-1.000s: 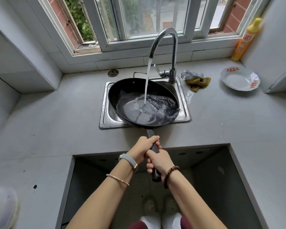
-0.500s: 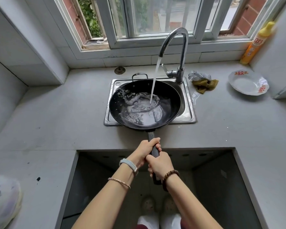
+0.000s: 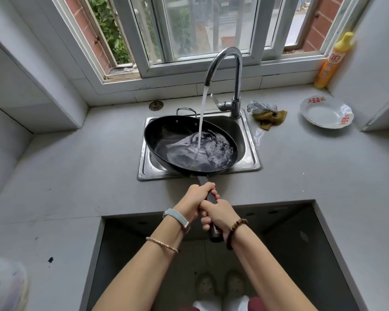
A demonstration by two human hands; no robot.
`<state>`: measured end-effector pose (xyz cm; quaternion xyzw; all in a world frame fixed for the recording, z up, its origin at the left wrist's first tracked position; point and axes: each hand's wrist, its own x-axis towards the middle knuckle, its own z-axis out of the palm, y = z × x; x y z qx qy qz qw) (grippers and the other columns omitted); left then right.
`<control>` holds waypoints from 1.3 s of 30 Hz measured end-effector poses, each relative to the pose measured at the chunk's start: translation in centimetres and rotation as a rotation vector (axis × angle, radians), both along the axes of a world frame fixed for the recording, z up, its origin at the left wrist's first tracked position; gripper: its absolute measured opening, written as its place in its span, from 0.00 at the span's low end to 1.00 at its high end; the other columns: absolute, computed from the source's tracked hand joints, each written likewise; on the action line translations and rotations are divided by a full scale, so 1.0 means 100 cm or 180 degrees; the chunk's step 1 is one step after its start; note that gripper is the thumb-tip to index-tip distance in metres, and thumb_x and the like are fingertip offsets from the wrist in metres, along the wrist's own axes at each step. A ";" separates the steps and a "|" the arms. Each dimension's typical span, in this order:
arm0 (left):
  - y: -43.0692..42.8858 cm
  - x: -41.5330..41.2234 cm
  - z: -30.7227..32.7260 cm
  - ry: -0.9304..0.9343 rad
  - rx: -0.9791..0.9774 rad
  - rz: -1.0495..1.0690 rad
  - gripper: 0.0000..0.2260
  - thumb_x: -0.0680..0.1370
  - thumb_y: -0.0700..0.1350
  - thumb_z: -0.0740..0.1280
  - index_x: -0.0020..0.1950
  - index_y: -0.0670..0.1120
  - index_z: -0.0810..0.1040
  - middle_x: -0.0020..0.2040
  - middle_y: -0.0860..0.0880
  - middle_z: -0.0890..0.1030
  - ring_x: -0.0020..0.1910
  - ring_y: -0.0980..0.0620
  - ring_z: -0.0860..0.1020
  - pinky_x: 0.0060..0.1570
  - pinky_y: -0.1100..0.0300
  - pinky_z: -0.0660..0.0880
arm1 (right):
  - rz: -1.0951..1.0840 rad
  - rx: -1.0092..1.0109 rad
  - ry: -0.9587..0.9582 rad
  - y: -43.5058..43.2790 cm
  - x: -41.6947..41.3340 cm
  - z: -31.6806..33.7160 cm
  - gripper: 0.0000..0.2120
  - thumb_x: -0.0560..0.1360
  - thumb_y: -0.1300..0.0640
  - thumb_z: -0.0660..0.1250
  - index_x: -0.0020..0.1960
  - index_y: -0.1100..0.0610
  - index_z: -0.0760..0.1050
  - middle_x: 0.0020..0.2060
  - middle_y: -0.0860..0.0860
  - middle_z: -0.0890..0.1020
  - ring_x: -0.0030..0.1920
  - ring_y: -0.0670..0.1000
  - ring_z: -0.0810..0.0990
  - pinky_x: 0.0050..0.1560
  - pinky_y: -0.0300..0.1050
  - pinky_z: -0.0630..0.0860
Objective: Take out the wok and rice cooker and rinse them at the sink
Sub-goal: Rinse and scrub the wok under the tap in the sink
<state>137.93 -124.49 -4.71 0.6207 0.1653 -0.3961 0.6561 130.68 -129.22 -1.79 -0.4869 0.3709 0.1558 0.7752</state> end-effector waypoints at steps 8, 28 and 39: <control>-0.007 0.009 0.016 -0.0241 0.0429 -0.0109 0.14 0.78 0.37 0.61 0.32 0.42 0.70 0.21 0.51 0.75 0.22 0.54 0.74 0.26 0.64 0.69 | -0.0134 0.0521 -0.0093 -0.008 0.008 0.010 0.11 0.75 0.67 0.56 0.37 0.55 0.62 0.21 0.48 0.65 0.17 0.42 0.61 0.18 0.32 0.60; 0.040 0.026 0.049 -0.1316 0.1881 -0.0077 0.15 0.73 0.42 0.62 0.26 0.43 0.76 0.27 0.48 0.82 0.32 0.45 0.80 0.40 0.52 0.80 | -0.0361 0.2696 -0.0295 0.031 0.033 0.014 0.14 0.80 0.62 0.58 0.38 0.48 0.65 0.19 0.46 0.62 0.14 0.40 0.60 0.13 0.30 0.54; 0.060 0.022 0.085 -0.2069 0.2777 -0.0327 0.17 0.75 0.47 0.63 0.29 0.44 0.80 0.24 0.53 0.79 0.35 0.53 0.81 0.45 0.57 0.78 | -0.0155 0.3153 -0.0756 0.053 0.034 0.025 0.13 0.69 0.59 0.65 0.27 0.51 0.71 0.17 0.45 0.63 0.12 0.41 0.61 0.12 0.30 0.56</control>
